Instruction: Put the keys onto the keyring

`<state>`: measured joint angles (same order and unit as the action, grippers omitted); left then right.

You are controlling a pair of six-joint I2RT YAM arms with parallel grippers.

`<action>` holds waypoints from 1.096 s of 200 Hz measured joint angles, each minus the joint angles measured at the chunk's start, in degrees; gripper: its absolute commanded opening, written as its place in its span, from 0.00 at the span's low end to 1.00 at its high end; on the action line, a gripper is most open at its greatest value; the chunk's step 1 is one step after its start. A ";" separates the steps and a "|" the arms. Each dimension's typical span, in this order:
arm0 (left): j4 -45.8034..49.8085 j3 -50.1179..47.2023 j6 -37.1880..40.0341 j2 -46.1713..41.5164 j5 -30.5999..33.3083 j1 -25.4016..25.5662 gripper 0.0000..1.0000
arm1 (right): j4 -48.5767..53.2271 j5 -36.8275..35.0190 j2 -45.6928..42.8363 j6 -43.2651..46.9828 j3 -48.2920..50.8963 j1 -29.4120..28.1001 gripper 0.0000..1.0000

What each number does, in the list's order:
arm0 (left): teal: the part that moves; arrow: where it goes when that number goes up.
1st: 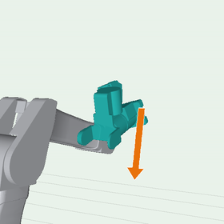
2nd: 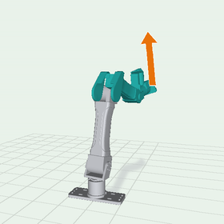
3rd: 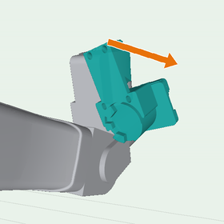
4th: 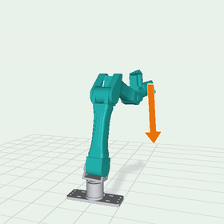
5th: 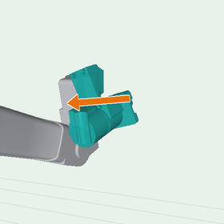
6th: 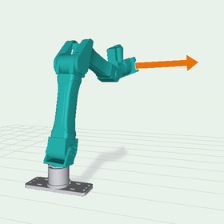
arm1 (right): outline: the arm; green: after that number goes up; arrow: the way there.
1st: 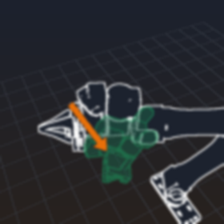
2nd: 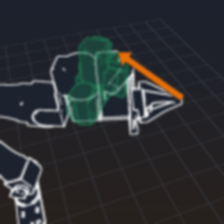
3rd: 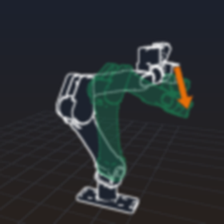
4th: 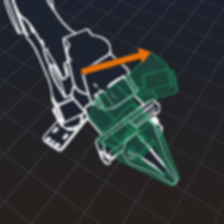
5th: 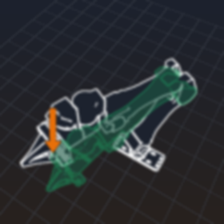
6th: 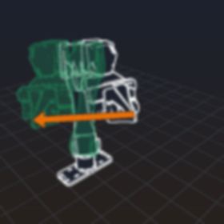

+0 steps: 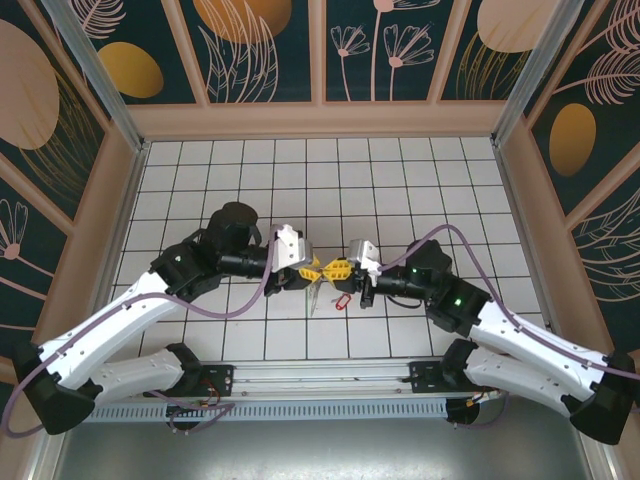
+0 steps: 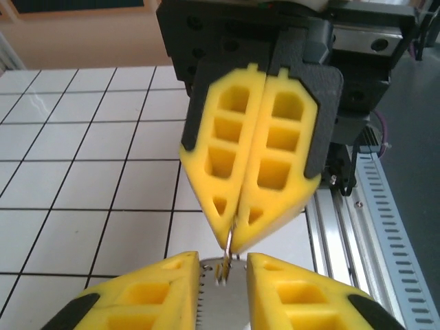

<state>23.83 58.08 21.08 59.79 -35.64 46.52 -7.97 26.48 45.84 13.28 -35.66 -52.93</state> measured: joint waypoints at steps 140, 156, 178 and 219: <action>-11.89 -5.51 -8.13 -4.94 -4.44 -0.02 0.09 | -15.65 3.74 -0.24 -4.92 4.46 -0.02 0.00; -11.91 -5.55 -8.22 -5.09 -4.46 -0.02 0.08 | -16.04 4.04 0.04 -5.18 4.46 0.00 0.00; -12.22 -5.73 -8.61 -5.40 -4.79 -0.07 0.06 | -16.52 4.63 0.07 -5.42 4.50 0.00 0.00; -13.31 -6.23 -9.51 -5.53 -5.25 -0.13 0.00 | -16.74 4.87 0.07 -5.77 4.57 0.02 0.00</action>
<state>10.52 51.86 11.57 54.26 -40.88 46.39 -24.71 31.35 45.91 7.51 -31.09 -52.90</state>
